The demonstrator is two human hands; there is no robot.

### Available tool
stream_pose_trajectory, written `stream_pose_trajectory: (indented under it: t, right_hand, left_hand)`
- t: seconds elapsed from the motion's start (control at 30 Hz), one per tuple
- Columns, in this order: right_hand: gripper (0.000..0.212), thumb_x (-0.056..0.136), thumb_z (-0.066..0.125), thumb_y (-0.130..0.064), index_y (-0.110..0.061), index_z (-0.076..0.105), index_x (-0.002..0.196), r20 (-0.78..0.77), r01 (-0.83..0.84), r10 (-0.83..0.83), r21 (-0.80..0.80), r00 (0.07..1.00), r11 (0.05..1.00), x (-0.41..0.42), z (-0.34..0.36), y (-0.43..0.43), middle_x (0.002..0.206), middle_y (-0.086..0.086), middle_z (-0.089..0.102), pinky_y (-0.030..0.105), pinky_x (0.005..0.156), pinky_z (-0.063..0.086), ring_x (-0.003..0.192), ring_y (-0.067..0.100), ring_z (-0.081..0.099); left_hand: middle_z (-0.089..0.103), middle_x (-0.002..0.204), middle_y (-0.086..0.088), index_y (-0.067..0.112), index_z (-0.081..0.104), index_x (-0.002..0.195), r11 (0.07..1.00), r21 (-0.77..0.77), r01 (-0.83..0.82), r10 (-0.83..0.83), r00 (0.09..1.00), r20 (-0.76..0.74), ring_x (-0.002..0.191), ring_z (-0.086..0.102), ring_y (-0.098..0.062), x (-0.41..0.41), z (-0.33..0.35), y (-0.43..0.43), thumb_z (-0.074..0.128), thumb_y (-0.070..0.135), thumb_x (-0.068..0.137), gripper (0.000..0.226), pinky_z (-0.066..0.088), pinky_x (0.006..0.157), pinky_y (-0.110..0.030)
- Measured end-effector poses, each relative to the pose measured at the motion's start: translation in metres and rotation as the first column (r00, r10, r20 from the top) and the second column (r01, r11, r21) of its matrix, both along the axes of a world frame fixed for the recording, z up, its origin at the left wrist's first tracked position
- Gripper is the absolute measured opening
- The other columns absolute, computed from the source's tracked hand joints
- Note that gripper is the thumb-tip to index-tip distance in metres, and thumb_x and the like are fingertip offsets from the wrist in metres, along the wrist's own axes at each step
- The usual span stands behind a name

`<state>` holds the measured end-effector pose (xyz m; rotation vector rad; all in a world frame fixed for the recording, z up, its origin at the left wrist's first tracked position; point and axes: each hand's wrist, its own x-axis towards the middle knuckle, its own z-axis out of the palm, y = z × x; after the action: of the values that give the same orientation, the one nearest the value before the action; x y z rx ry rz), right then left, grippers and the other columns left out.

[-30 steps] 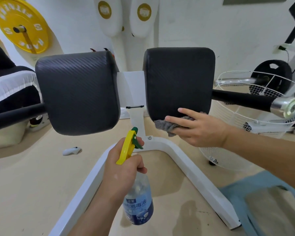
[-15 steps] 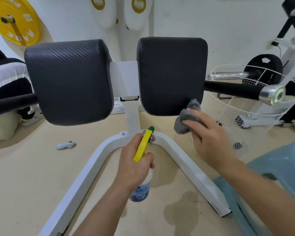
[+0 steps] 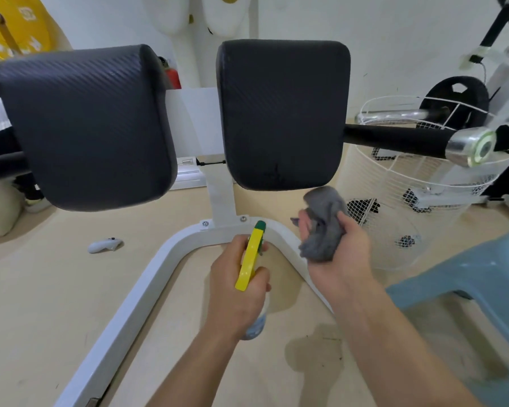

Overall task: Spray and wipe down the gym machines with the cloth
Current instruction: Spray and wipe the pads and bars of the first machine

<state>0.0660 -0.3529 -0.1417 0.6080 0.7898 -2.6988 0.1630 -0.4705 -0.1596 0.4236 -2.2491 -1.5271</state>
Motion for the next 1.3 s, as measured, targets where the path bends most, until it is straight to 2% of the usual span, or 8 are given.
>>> stream_pose_trajectory:
  t: [0.13,0.27,0.47,0.57,0.73,0.87,0.97,1.3]
  right_hand:
    - [0.044,0.107,0.031,-0.038,-0.025,0.044,0.147,-0.08,0.107,-0.108,-0.013,0.991,0.994,-0.018,0.025,-0.066,0.141,0.005,0.057,0.038,0.104,0.046,0.121,0.023,0.057]
    - [0.055,0.106,0.031,-0.046,-0.021,0.026,0.155,0.155,0.15,-0.166,0.109,0.974,0.983,-0.017,0.054,-0.123,0.154,0.006,0.039,0.037,0.109,0.037,0.133,0.031,0.046]
    - [0.049,0.104,0.035,-0.048,-0.02,0.043,0.144,0.235,0.168,-0.154,-0.039,0.96,0.985,-0.003,0.057,-0.138,0.148,0.008,0.047,0.041,0.108,0.045,0.125,0.026,0.054]
    - [0.023,0.104,0.042,-0.034,-0.026,0.058,0.118,0.222,0.108,-0.072,-0.153,0.972,0.982,-0.004,0.05,-0.126,0.132,0.005,0.06,0.042,0.1,0.052,0.118,0.028,0.061]
    - [0.04,0.097,0.021,-0.012,-0.018,0.058,0.081,0.009,0.162,-0.163,-0.179,0.987,0.97,-0.036,0.038,-0.056,0.069,-0.001,0.058,0.017,0.075,0.037,0.064,0.016,0.055]
    - [0.034,0.104,0.04,-0.04,-0.018,0.057,0.124,0.01,0.272,-0.275,0.126,0.961,0.954,-0.062,0.06,-0.023,0.121,0.002,0.064,0.032,0.097,0.043,0.116,0.019,0.059]
    - [0.045,0.107,0.031,-0.038,-0.013,0.048,0.14,-0.176,0.344,-0.296,0.512,0.939,0.787,-0.051,0.054,-0.049,0.136,0.002,0.057,0.027,0.097,0.036,0.121,0.019,0.054]
    - [0.031,0.106,0.041,-0.03,-0.012,0.057,0.086,-0.338,0.275,0.023,0.801,0.941,0.531,0.029,0.018,-0.074,0.076,-0.011,0.057,0.007,0.057,0.037,0.068,-0.004,0.056]
  left_hand:
    - [0.069,0.095,0.012,0.025,0.07,0.101,0.996,0.053,-0.065,0.065,0.998,0.017,0.067,0.065,-0.024,0.014,0.007,-0.014,0.058,0.0,0.067,0.044,0.05,0.053,-0.014]
    - [0.07,0.089,-0.001,0.026,0.069,0.096,0.994,-0.006,-0.109,0.109,0.994,0.023,0.059,0.063,-0.013,0.029,0.02,-0.04,0.062,-0.014,0.07,0.048,0.044,0.052,-0.009]
    - [0.071,0.086,0.012,0.029,0.069,0.102,0.972,-0.121,-0.203,0.213,0.974,0.082,0.069,0.065,-0.005,0.041,0.027,-0.069,0.059,-0.019,0.075,0.055,0.047,0.06,-0.013]
    - [0.071,0.088,0.004,0.024,0.07,0.102,0.97,-0.103,-0.222,0.231,0.969,0.086,0.067,0.065,-0.004,0.039,0.022,-0.066,0.058,-0.019,0.076,0.052,0.047,0.06,-0.013]
    - [0.07,0.098,0.001,0.019,0.071,0.101,0.981,-0.048,-0.189,0.192,0.979,0.07,0.07,0.062,-0.001,0.035,0.015,-0.05,0.059,-0.021,0.074,0.05,0.045,0.057,-0.004]
    - [0.069,0.097,-0.002,0.015,0.07,0.1,0.986,0.0,-0.168,0.168,0.984,0.064,0.068,0.06,0.0,0.036,0.011,-0.04,0.058,-0.024,0.074,0.049,0.045,0.054,-0.005]
    - [0.068,0.094,-0.002,0.013,0.07,0.101,0.987,0.013,-0.159,0.158,0.986,0.06,0.064,0.06,-0.003,0.04,0.009,-0.037,0.056,-0.025,0.074,0.048,0.045,0.054,-0.006]
    - [0.071,0.09,-0.003,0.019,0.071,0.101,0.974,-0.027,-0.223,0.224,0.971,0.077,0.073,0.062,-0.002,0.049,0.017,-0.053,0.058,-0.02,0.075,0.049,0.045,0.058,-0.004]
